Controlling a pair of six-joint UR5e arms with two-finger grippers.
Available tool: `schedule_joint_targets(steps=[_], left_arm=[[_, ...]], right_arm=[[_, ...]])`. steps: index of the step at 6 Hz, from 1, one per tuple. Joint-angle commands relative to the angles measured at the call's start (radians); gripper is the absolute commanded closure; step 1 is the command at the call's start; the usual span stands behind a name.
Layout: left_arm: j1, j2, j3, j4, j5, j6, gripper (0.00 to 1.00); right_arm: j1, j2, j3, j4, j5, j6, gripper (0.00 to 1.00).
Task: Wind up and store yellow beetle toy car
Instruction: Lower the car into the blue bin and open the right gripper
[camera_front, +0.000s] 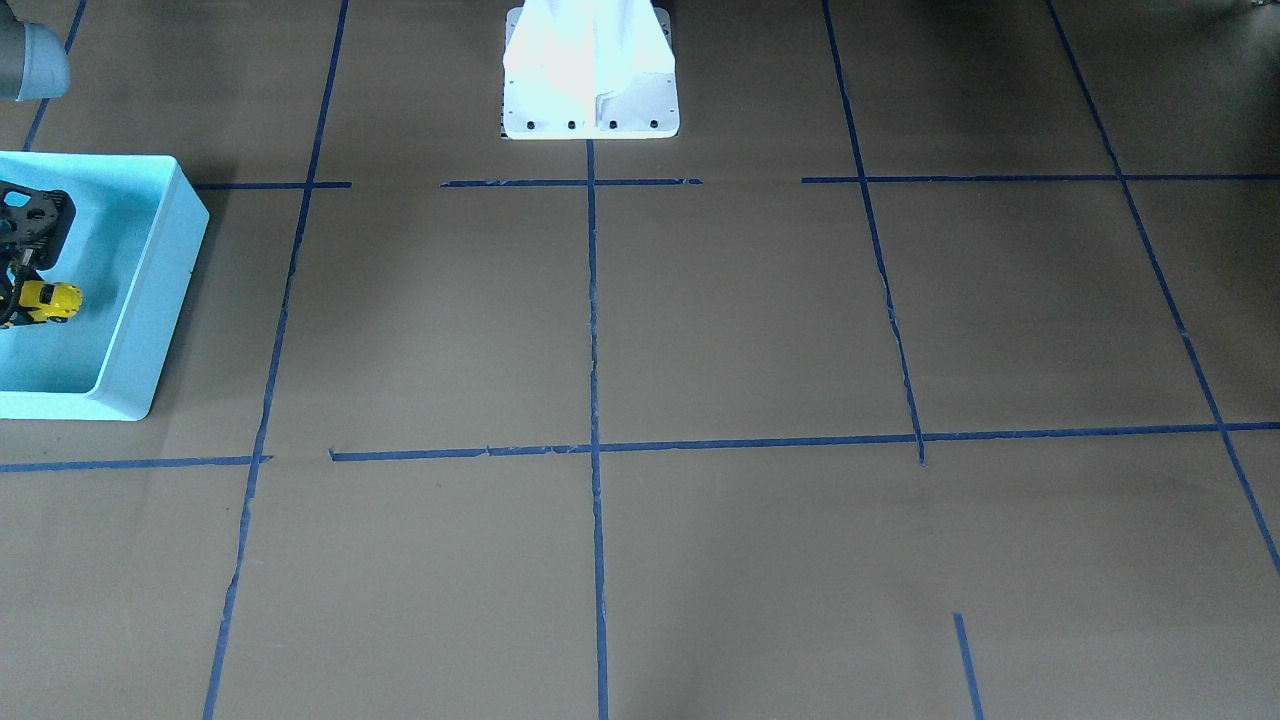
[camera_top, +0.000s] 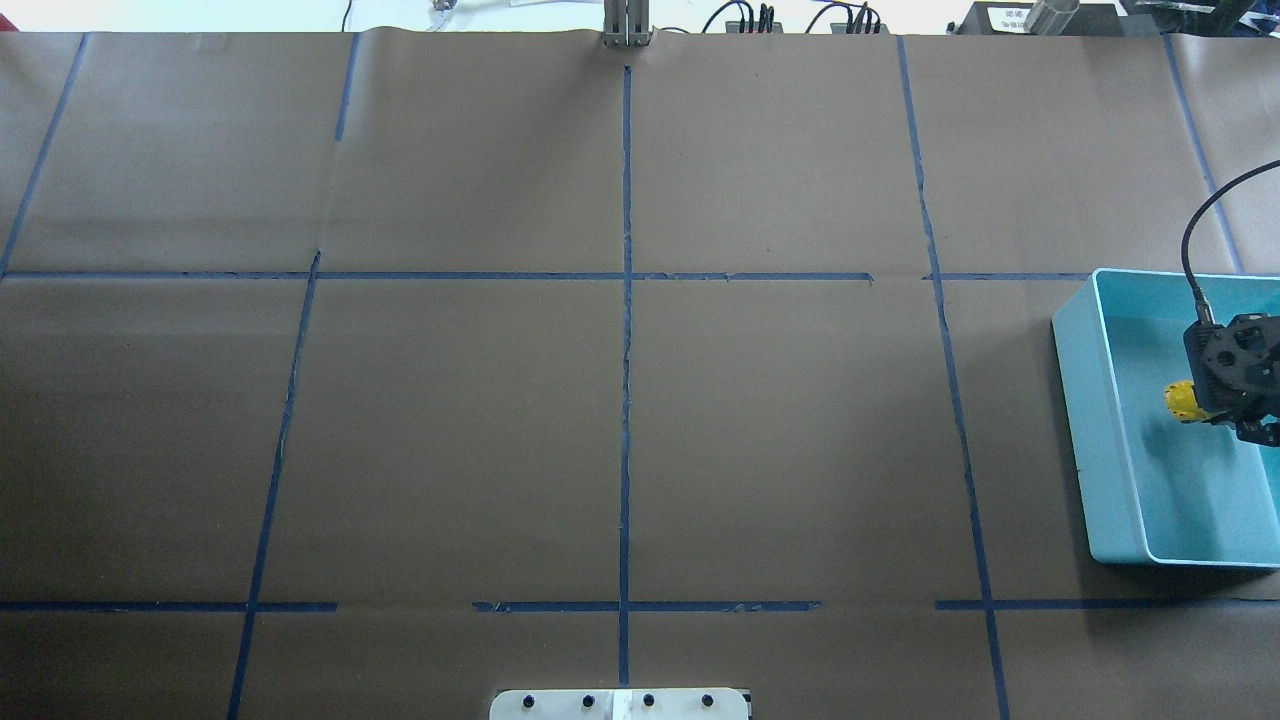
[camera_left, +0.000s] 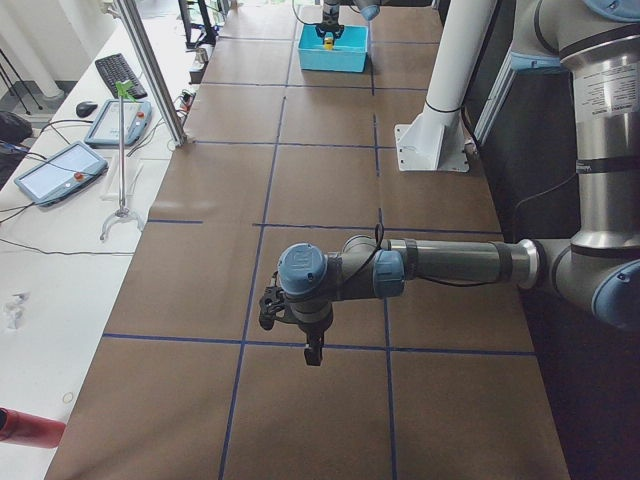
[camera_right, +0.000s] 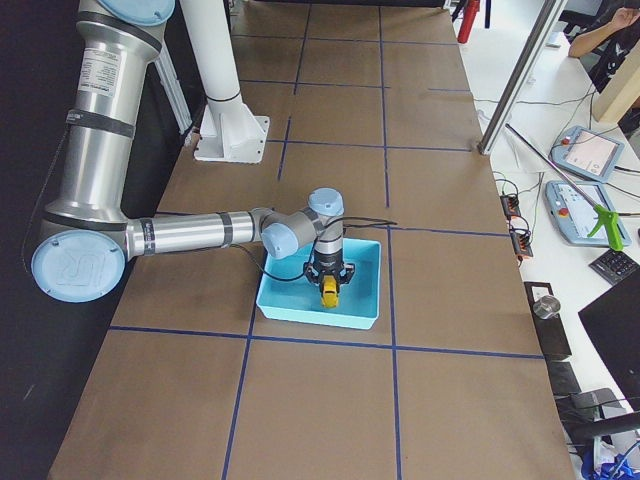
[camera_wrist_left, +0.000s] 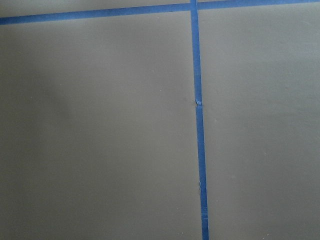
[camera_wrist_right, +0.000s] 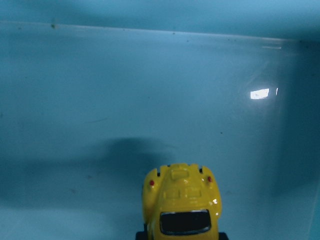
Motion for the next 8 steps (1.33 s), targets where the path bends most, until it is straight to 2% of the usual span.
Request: schedule_joint_targets(steps=[1,4,6,7,8], left_arm=[[0.0,0.002,-0.001,0.0,0.0,0.0,0.0],[-0.001,0.004,-0.003,0.0,0.002,0.001,0.0],[-0.003,0.005,-0.001,0.0,0.002,0.003,0.0],[-0.003,0.005,-0.003,0.0,0.002,0.003,0.0],[-0.003,0.005,-0.003,0.0,0.002,0.005,0.0]], right_arm=[[-0.032,0.023,-0.005,-0.001,-0.004,0.011,1.0],[-0.058,0.071,-0.057,-0.006,-0.005,0.02,0.98],[-0.061,0.076,-0.059,-0.009,-0.005,0.057,0.95],[-0.062,0.076,-0.059,-0.012,-0.005,0.058,0.77],[-0.062,0.077,-0.075,-0.003,0.005,0.055,0.01]])
